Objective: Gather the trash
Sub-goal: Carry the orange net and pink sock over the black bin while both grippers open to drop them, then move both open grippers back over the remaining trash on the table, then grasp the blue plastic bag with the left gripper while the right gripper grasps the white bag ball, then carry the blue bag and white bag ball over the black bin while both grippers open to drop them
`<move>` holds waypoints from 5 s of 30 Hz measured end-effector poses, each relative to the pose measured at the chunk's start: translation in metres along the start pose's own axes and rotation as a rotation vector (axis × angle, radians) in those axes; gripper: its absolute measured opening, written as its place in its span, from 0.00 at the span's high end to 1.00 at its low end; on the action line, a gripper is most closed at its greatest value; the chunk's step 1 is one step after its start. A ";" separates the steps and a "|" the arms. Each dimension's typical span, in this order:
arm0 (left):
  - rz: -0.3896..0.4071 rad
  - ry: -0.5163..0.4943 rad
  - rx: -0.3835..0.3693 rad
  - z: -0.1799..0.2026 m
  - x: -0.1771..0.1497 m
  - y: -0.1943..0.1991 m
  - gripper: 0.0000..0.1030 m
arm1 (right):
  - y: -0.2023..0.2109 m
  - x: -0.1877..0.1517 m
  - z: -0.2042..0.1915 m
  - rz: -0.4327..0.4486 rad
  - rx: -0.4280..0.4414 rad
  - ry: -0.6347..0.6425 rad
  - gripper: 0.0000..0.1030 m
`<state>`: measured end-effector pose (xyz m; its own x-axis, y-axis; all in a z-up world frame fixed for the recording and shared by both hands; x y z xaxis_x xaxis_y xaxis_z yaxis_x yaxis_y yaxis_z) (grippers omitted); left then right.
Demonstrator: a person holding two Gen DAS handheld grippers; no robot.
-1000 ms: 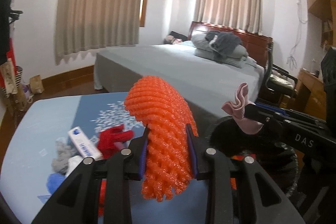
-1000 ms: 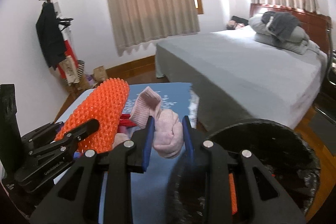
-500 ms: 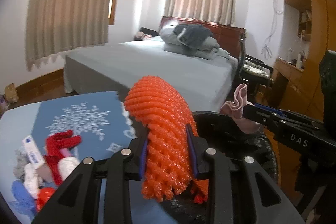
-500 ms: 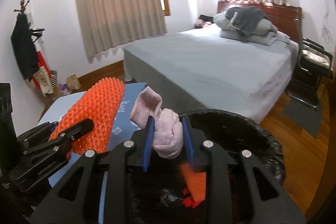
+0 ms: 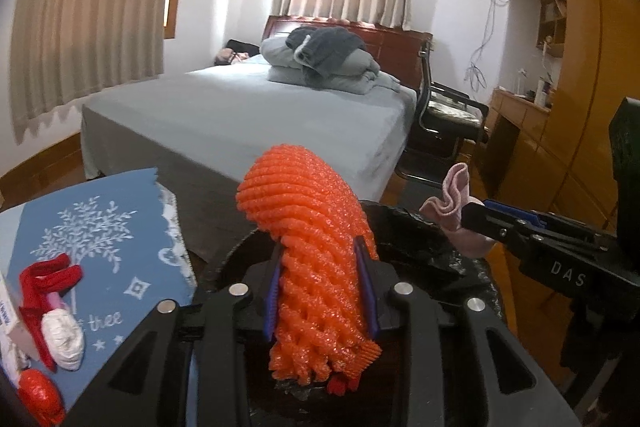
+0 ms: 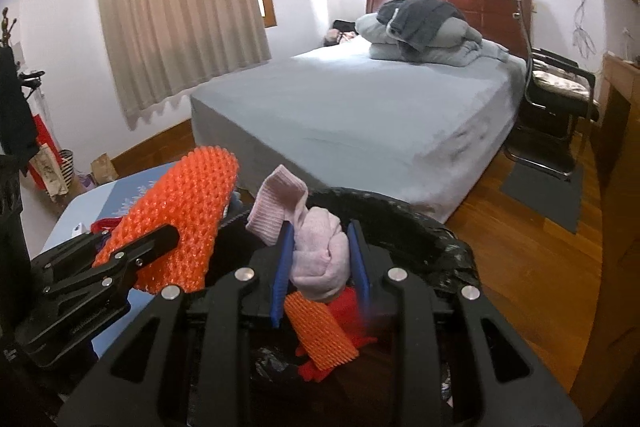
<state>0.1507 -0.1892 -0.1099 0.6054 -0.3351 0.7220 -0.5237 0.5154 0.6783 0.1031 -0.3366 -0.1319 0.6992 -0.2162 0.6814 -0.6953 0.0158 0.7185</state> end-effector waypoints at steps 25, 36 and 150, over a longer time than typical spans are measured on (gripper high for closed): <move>0.049 0.132 0.257 -0.095 -0.030 0.067 0.15 | 0.002 0.008 -0.048 0.050 0.034 0.038 0.06; 0.052 0.255 0.438 -0.176 -0.072 0.113 0.15 | -0.025 0.005 -0.142 0.007 0.149 0.151 0.06; 0.072 0.352 0.462 -0.224 -0.097 0.145 0.65 | -0.045 0.005 -0.267 -0.075 0.335 0.333 0.68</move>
<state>0.1505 0.0945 -0.1120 0.6802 0.0110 0.7330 -0.7298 0.1032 0.6758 0.1822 -0.0782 -0.1240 0.7270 0.1210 0.6759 -0.6176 -0.3150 0.7206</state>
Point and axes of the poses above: each gripper's, at about its wrist camera, not at the fingertips, and y roughly against the way its jaws point, z to its right, x to its top, the point moved 5 cm from there along -y, roughly the way its jaws point, and after that the axes turned 12 degrees about -z, right-handed, at the moved point
